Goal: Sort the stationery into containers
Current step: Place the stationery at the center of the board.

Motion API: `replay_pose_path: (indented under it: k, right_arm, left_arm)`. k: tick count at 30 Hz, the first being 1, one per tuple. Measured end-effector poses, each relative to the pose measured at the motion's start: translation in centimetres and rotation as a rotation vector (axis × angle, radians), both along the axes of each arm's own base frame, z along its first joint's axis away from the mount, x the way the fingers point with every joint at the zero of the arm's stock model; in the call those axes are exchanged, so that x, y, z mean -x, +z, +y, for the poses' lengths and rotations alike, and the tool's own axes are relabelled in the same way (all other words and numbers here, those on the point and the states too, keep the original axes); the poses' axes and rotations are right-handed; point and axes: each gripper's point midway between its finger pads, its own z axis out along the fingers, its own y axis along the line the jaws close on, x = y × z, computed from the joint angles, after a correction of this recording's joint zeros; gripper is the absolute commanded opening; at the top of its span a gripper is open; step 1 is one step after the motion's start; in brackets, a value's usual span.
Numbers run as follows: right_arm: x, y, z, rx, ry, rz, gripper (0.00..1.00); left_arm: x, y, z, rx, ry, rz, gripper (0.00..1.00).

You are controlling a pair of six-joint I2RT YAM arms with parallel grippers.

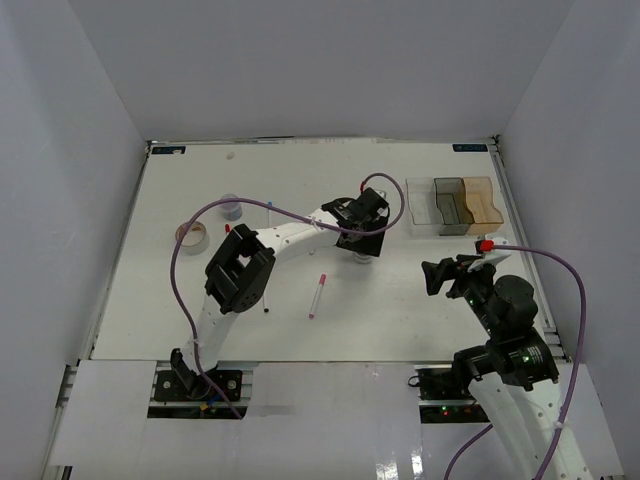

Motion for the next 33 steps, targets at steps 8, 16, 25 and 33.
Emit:
replay_pose_path:
  k: [8, 16, 25, 33]
  right_arm:
    - [-0.1, -0.1, -0.1, 0.001, -0.005, 0.004, 0.9]
    - [-1.7, -2.0, 0.4, 0.03, -0.023, 0.176, 0.9]
    - [-6.3, -1.9, 3.7, 0.05, 0.06, 0.375, 0.9]
    - [-7.6, -8.0, 8.3, 0.162, 0.168, 0.546, 0.9]
  left_arm:
    - [0.1, -0.4, -0.9, 0.008, -0.008, 0.002, 0.96]
    - [0.1, 0.8, -0.7, 0.018, -0.003, -0.012, 0.98]
    - [-2.7, 13.6, 11.2, 0.176, 0.202, -0.184, 0.98]
    - [-0.6, 15.7, 27.5, 0.148, 0.487, -0.315, 0.98]
